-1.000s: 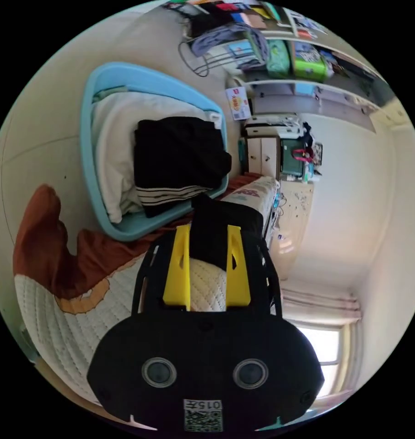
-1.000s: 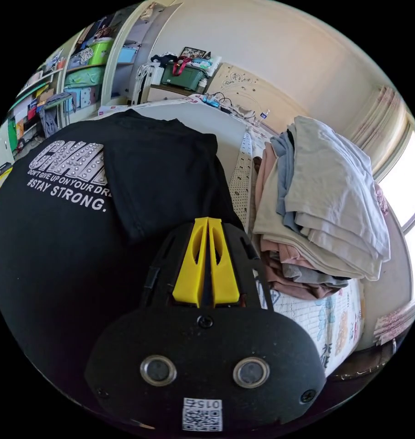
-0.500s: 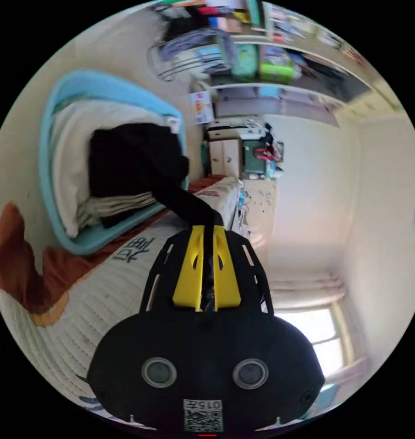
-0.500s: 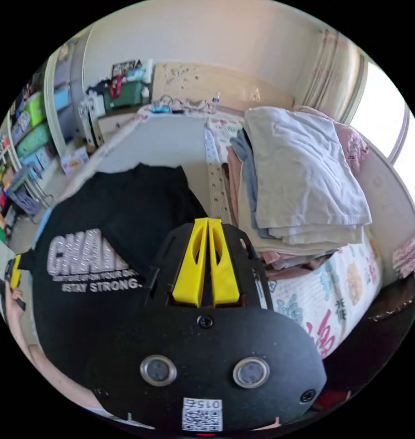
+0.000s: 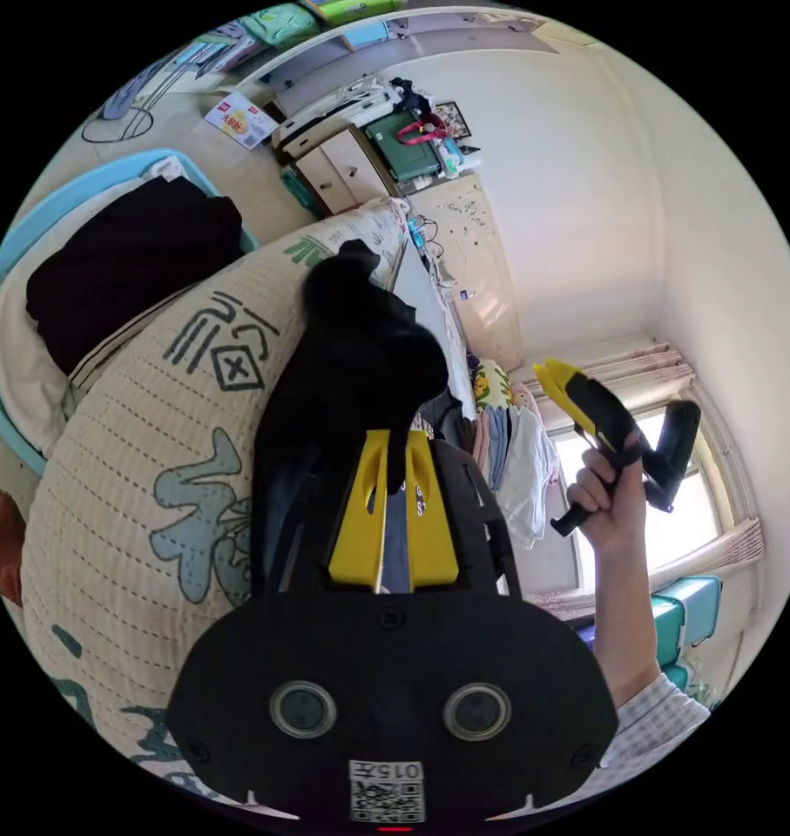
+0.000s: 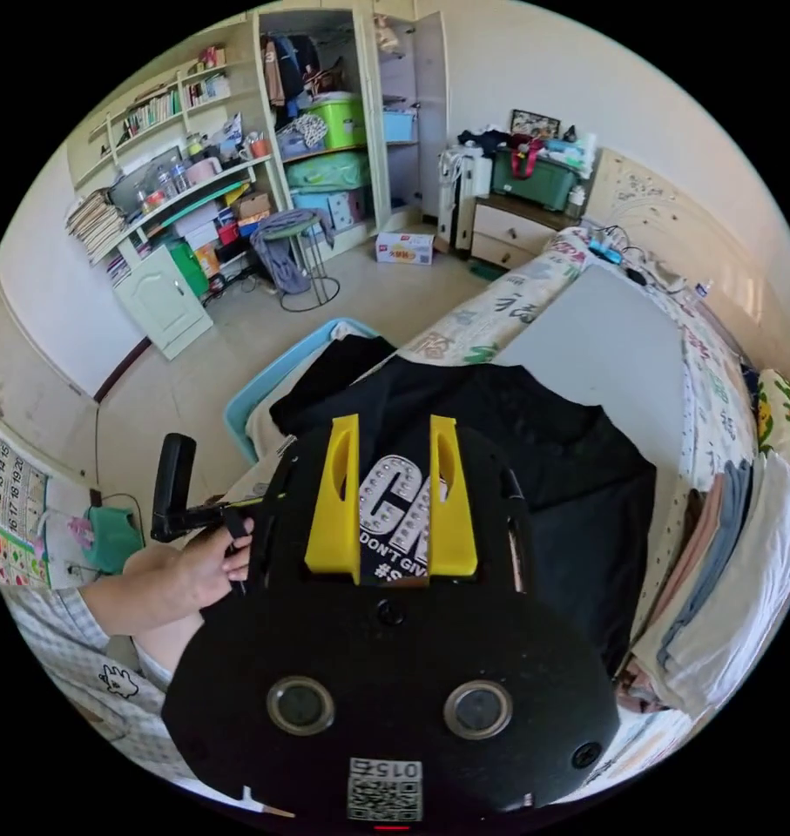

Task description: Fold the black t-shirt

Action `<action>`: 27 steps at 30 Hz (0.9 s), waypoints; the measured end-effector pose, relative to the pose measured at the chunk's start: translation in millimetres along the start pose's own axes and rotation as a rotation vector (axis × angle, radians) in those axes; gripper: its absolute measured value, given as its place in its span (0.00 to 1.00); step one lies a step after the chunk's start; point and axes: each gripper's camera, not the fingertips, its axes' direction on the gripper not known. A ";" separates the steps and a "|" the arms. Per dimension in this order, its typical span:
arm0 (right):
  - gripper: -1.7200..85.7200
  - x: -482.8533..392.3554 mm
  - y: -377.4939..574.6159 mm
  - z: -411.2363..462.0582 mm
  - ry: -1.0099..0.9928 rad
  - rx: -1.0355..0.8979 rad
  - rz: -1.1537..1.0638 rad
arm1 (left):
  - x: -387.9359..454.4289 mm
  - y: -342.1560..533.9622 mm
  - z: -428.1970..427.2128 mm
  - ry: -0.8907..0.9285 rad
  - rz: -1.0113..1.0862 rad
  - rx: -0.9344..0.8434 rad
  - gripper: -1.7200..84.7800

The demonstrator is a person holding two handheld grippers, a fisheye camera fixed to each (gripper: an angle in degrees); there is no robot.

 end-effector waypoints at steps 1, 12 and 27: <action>0.17 -11.6 -18.5 26.9 -0.012 -0.035 -0.017 | -0.8 -0.3 1.1 0.005 -0.001 -0.011 0.03; 0.18 -173.2 -108.5 227.6 0.092 -0.341 -0.450 | -12.8 3.9 8.4 0.058 -0.069 -0.014 0.03; 0.03 94.5 -68.1 128.7 0.042 -0.074 0.111 | 56.2 7.5 14.4 -0.144 0.217 0.000 0.04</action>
